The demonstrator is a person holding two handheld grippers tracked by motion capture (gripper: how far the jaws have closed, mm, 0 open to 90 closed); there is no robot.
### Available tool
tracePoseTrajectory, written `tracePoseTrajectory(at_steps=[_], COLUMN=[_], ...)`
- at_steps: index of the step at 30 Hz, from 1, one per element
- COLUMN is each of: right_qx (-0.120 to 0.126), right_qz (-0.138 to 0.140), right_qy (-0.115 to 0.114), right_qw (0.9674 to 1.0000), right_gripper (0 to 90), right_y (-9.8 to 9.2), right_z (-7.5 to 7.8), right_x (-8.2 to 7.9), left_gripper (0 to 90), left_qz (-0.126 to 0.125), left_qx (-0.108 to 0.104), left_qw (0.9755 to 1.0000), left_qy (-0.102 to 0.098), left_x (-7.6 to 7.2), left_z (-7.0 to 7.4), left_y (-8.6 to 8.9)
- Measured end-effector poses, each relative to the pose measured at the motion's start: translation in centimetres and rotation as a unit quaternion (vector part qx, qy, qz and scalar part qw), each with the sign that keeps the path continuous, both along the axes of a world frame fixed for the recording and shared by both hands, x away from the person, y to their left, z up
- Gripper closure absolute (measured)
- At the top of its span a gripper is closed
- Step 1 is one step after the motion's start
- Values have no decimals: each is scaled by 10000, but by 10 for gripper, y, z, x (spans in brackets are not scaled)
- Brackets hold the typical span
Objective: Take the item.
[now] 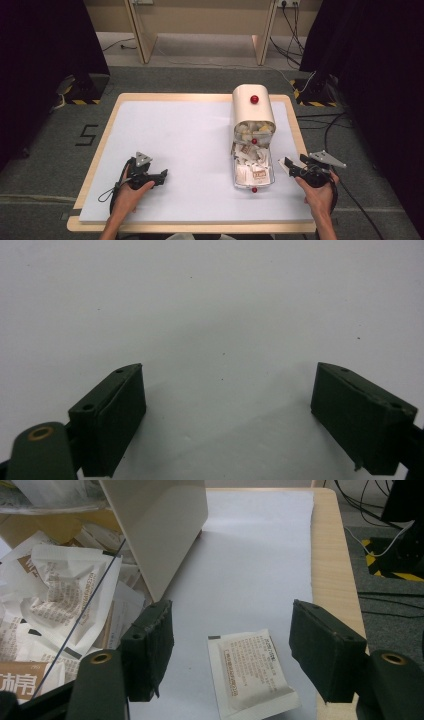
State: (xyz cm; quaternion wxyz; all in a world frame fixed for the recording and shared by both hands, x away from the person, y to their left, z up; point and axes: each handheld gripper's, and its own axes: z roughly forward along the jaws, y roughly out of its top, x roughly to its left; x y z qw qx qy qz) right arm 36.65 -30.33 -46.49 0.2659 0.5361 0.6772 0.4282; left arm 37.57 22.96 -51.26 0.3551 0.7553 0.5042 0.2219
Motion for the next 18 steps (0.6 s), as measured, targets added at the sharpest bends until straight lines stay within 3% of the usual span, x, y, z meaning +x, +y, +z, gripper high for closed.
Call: tracePoseTrajectory(at_steps=[18], right_qx=[118], right_qz=[55], right_qy=[-67], right_qw=[9999], right_gripper=[345], right_y=[0], right_z=[3], right_x=[-24], left_gripper=[134], left_qz=[-2], left_qx=[-1], left_qw=[10000], left_qy=[0], left_x=[0], left_z=[0], left_y=[0])
